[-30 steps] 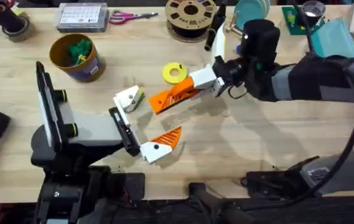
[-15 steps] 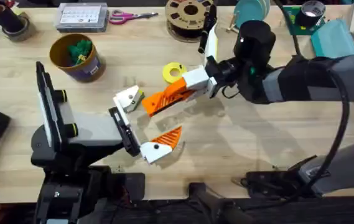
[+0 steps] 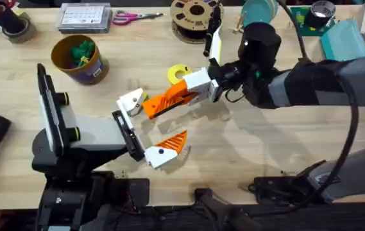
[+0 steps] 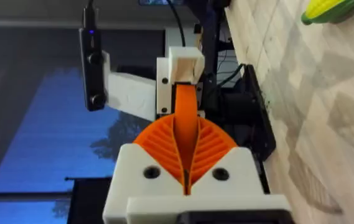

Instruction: Pick up the gripper from the table and insert it into the empty holder that is missing its gripper. Then pick up a screw, insert it into the mounting hole, and use the screwdriver to tighten it. Finally, clean up the table by picking up the vegetable and placing it into the bucket.

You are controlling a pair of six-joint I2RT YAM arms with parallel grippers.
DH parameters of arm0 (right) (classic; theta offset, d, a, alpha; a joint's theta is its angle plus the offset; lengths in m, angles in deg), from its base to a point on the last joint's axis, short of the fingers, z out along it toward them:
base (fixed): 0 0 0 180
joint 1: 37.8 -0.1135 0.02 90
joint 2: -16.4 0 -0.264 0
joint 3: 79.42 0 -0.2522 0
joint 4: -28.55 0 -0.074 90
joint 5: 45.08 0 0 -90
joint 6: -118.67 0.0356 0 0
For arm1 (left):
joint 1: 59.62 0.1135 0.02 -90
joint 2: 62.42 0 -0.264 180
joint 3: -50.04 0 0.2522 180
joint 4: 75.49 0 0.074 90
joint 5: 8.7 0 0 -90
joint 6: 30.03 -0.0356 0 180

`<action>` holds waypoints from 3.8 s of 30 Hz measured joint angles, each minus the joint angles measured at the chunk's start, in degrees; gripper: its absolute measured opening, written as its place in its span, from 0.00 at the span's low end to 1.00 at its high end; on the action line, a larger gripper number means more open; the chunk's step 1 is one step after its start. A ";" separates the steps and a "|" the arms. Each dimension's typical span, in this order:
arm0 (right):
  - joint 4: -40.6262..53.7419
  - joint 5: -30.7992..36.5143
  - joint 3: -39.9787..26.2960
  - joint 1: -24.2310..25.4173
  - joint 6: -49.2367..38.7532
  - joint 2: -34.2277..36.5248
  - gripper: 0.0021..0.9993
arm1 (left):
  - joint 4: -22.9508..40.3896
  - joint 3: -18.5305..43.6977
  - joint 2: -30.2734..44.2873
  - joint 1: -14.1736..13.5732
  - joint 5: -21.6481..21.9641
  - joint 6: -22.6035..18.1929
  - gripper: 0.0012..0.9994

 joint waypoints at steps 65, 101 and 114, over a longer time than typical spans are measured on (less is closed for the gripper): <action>-7.63 8.50 -1.18 -4.25 4.24 4.42 0.01 | 0.10 0.00 0.00 0.26 0.22 1.18 0.99; -6.82 7.80 -5.32 -5.75 4.71 6.82 0.01 | 0.03 0.00 0.00 0.26 0.26 0.85 0.99; -6.80 6.14 -5.33 -5.20 4.70 6.82 0.01 | 0.10 0.00 0.00 0.26 -0.22 0.63 0.99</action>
